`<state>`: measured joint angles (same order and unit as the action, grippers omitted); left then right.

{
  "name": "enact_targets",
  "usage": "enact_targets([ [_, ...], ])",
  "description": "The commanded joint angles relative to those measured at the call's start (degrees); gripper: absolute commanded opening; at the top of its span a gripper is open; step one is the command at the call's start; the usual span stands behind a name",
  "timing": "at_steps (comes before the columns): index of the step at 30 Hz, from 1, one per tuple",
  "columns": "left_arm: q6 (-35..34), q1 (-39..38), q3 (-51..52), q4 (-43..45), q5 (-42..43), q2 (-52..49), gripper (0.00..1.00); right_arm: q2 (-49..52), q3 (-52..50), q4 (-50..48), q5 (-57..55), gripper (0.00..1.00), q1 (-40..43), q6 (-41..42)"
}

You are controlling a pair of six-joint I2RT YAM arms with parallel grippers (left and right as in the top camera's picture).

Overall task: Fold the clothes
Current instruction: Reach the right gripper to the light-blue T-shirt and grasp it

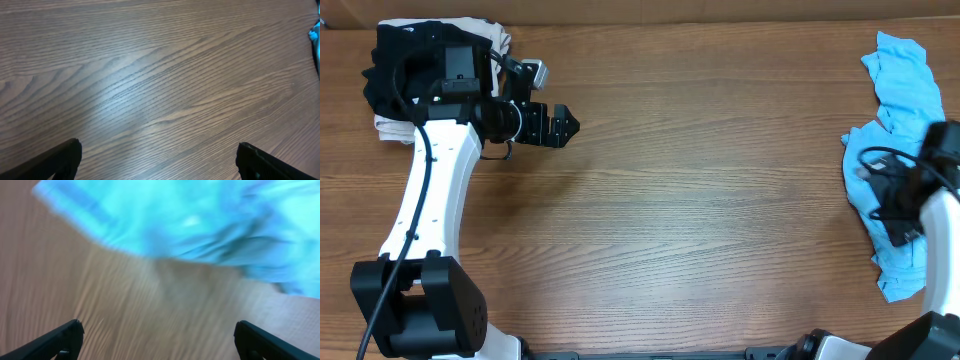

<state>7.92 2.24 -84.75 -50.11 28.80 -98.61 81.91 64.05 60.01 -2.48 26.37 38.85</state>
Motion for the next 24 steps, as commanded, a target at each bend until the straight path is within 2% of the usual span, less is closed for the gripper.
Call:
enact_targets([
  [1,0.6,-0.5,-1.5,0.7,1.5,-0.4,1.0,-0.5,-2.7,0.7,-2.1,1.0,6.7,2.9],
  [6,0.6,-0.5,-1.5,0.7,1.5,-0.4,1.0,-0.5,-7.5,0.2,-2.0,1.0,16.1,3.0],
  [10,0.6,-0.5,-1.5,1.0,1.5,-0.4,1.0,-0.5,-12.6,-4.3,-2.0,1.0,20.1,1.4],
  [16,0.7,-2.2,-1.5,3.0,1.3,-0.4,1.0,-0.5,-17.6,-12.8,-1.9,0.98,21.2,-0.7],
  [24,0.7,-3.7,-1.4,4.4,1.0,-0.4,1.0,-0.5,-18.1,-17.1,-2.0,0.86,21.2,-1.8],
])
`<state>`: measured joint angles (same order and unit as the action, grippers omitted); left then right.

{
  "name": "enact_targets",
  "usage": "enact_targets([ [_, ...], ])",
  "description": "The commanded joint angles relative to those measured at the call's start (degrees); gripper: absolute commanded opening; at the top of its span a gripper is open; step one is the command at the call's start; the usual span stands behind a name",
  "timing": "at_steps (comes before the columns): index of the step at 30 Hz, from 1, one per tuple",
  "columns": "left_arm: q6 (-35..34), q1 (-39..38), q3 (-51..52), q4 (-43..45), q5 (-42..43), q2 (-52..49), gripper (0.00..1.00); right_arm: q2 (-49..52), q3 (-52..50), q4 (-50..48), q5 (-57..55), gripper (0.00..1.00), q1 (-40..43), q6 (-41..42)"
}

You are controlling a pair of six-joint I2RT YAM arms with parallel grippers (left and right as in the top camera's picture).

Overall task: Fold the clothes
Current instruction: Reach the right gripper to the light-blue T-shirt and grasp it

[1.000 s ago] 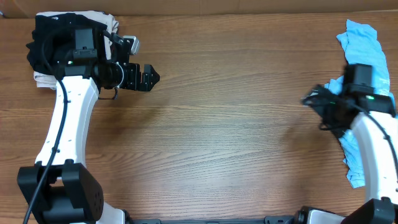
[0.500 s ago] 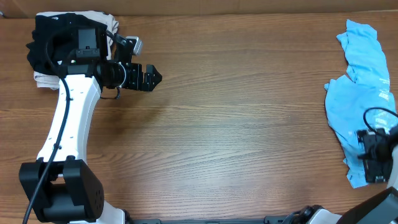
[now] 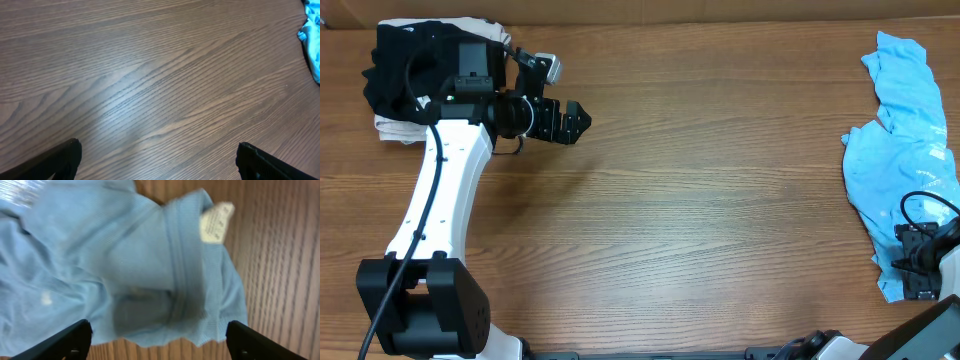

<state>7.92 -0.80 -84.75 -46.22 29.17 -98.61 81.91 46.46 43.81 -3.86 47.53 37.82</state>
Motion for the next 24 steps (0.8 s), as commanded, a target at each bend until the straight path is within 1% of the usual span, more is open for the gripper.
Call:
enact_targets([
  [1,0.7,-0.7,-1.4,0.6,0.6,-0.4,1.0,-0.5,-0.5,-1.1,-0.6,0.82,0.0,-0.8],
  [2,0.7,-0.8,-1.4,0.6,0.4,-0.4,1.0,-0.5,-0.6,-1.5,-0.6,0.75,0.0,-0.8],
  [4,0.7,-0.7,-1.5,0.7,0.2,-0.4,1.0,-0.5,-1.4,-2.9,-0.6,0.69,0.0,-0.8],
  [5,0.7,-0.7,-1.5,0.7,0.2,-0.4,1.0,-0.5,-1.9,-3.5,-0.6,0.68,0.0,-0.8],
  [14,0.9,-0.7,-1.4,2.1,0.2,-0.4,1.0,-0.4,-6.0,-7.1,-0.6,0.68,0.1,-0.8],
  [18,0.9,-0.7,-1.4,2.7,0.2,-0.5,1.0,-0.4,-7.2,-9.9,-0.6,0.67,0.1,-2.3],
  [21,0.9,-0.7,-1.4,2.8,0.2,-0.5,1.0,-0.4,-8.7,-12.0,-0.6,0.6,0.1,-2.3],
  [22,0.9,-0.7,-1.4,2.8,0.2,-0.5,1.0,-0.3,-9.0,-12.5,-0.6,0.54,0.1,-2.3],
  [24,0.9,-0.7,-1.4,2.8,0.2,-0.5,1.0,-0.3,-9.1,-12.5,-0.6,0.47,0.1,-2.3],
])
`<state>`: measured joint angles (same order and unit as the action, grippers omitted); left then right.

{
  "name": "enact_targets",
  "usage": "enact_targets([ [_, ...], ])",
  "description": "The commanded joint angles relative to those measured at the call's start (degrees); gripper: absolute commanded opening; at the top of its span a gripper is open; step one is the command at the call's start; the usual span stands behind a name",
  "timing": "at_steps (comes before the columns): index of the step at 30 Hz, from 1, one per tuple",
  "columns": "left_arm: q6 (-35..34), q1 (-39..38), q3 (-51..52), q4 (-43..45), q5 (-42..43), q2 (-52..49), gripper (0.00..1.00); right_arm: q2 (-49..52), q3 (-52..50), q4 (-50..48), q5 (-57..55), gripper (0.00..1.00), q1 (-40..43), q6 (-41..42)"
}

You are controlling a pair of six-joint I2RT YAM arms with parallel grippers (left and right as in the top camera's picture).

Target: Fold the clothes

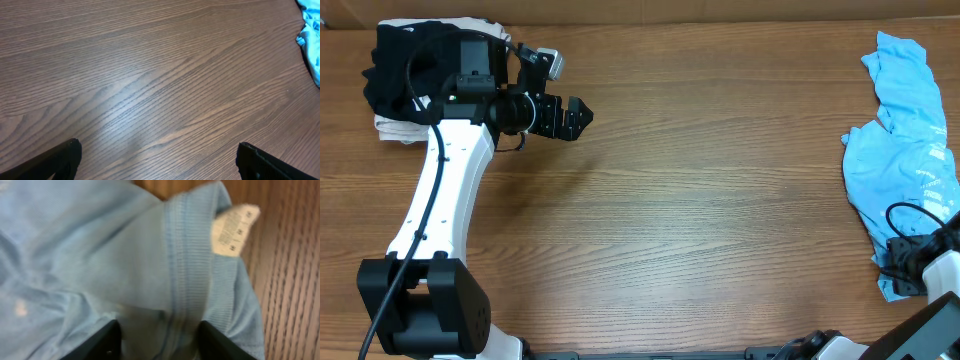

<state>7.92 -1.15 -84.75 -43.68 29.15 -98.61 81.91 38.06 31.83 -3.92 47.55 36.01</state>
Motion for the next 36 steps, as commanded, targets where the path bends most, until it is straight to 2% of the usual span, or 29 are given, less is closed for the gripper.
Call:
enact_targets([
  [1,0.9,-0.4,-1.4,0.2,0.0,-0.5,1.0,-0.3,-0.7,-0.5,-0.5,0.43,0.0,-0.5],
  [5,0.9,-0.4,-1.4,0.2,-2.0,-0.5,1.0,-0.3,-0.5,-0.5,0.0,0.25,0.0,-0.5],
  [10,0.9,-0.4,-1.4,0.3,-2.1,-0.5,1.0,-0.5,1.6,0.9,4.4,0.12,0.0,-0.8],
  [13,0.9,-0.4,-1.4,0.3,-2.1,-0.5,1.0,-1.2,4.4,2.0,10.0,0.05,0.0,-4.0],
  [18,0.9,-0.4,-1.4,0.5,-2.1,-0.5,1.0,-3.6,10.0,5.9,19.1,0.04,0.0,-9.4],
  [24,0.8,-0.4,-1.6,4.2,-2.1,-0.5,0.88,-7.2,16.2,12.7,28.9,0.04,-2.0,-15.9],
  [26,0.1,-0.4,-2.3,5.2,-2.1,-0.5,0.88,-8.4,18.3,15.6,31.3,0.04,-4.8,-17.8],
  [31,0.2,-0.3,-5.9,5.0,-2.6,-0.5,0.89,-10.8,22.6,20.2,32.1,0.04,-16.3,-18.7],
  [36,0.2,0.0,-8.7,4.7,-6.1,-0.5,0.91,-11.4,23.5,20.0,32.1,0.04,-34.2,-17.4],
])
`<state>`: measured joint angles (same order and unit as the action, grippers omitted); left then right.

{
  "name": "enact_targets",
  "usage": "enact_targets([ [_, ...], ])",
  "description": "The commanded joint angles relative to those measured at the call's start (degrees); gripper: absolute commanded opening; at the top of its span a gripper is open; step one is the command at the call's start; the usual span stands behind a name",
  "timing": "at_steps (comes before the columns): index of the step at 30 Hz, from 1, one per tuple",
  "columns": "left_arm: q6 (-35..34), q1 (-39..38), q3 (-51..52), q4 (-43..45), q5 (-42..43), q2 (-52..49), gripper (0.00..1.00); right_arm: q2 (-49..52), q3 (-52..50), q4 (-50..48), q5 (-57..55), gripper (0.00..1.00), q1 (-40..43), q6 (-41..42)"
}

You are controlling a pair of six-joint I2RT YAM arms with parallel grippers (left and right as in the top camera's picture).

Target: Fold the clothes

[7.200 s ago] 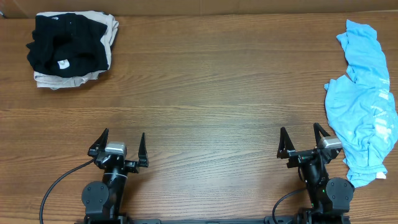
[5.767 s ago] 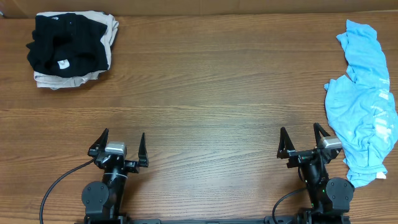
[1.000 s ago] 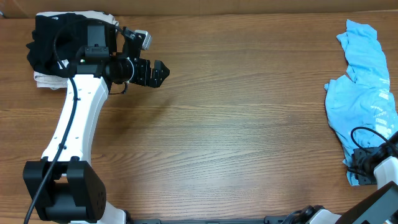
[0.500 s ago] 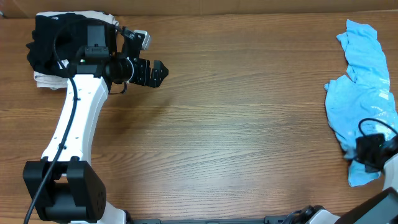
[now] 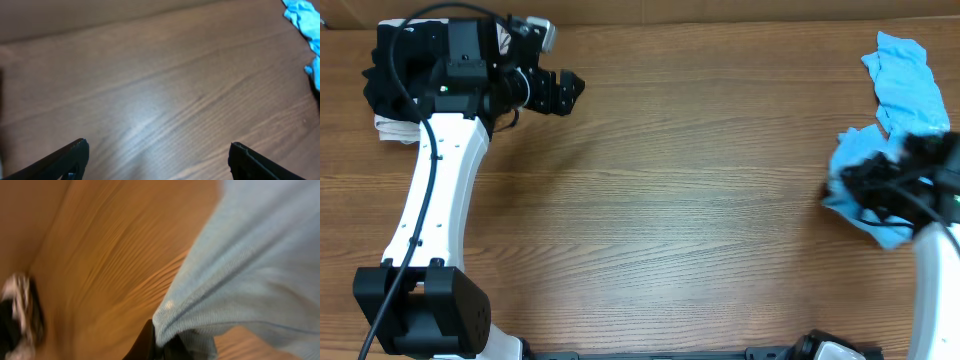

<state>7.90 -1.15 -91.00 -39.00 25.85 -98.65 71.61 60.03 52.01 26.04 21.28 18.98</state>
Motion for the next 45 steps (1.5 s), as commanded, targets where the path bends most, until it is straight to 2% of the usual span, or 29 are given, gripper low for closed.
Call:
enact_targets([
  [1,0.2,0.0,-2.6,0.1,-4.1,-0.4,0.92,-0.8,1.6,-0.6,2.1,0.05,-11.7,0.6],
  [7,0.2,0.0,-2.6,-0.6,-11.8,-0.4,0.93,2.6,1.6,-5.0,0.3,0.09,-35.1,6.2],
  [11,0.2,0.0,-2.6,-1.3,-16.0,-0.4,0.94,6.8,1.6,-6.9,-2.7,0.17,-51.0,9.0],
  [15,0.2,0.0,-2.6,-1.7,-18.0,-0.4,0.96,9.7,1.6,-3.8,-5.1,0.21,-59.8,10.7],
  [20,0.2,0.0,-2.6,-1.5,-18.9,-0.4,0.97,9.7,1.6,2.9,-6.6,0.25,-64.0,15.1],
  [22,0.2,0.0,-2.6,-1.6,-18.5,-0.4,0.96,9.2,1.6,3.4,-7.7,0.32,-64.0,15.6],
  [27,-0.8,-0.2,-2.5,-3.2,-13.8,-0.5,0.96,6.8,2.5,5.7,-19.1,0.7,-58.9,19.3],
  [29,-0.8,-0.5,-2.3,-4.7,-10.5,-0.5,0.95,6.1,3.2,7.5,-23.6,0.79,-54.6,20.3],
  [34,-0.8,-2.7,-0.1,-7.9,-4.9,-1.4,0.89,5.8,3.5,8.3,-26.5,0.84,-40.7,17.9],
  [39,-0.8,-7.2,3.1,-13.7,-1.7,-3.6,0.88,5.8,3.5,8.2,-26.3,0.87,-28.2,13.7],
  [45,1.7,-14.6,5.7,-18.4,-1.3,-9.3,0.87,5.8,3.5,8.1,-26.0,0.88,-21.7,10.7],
])
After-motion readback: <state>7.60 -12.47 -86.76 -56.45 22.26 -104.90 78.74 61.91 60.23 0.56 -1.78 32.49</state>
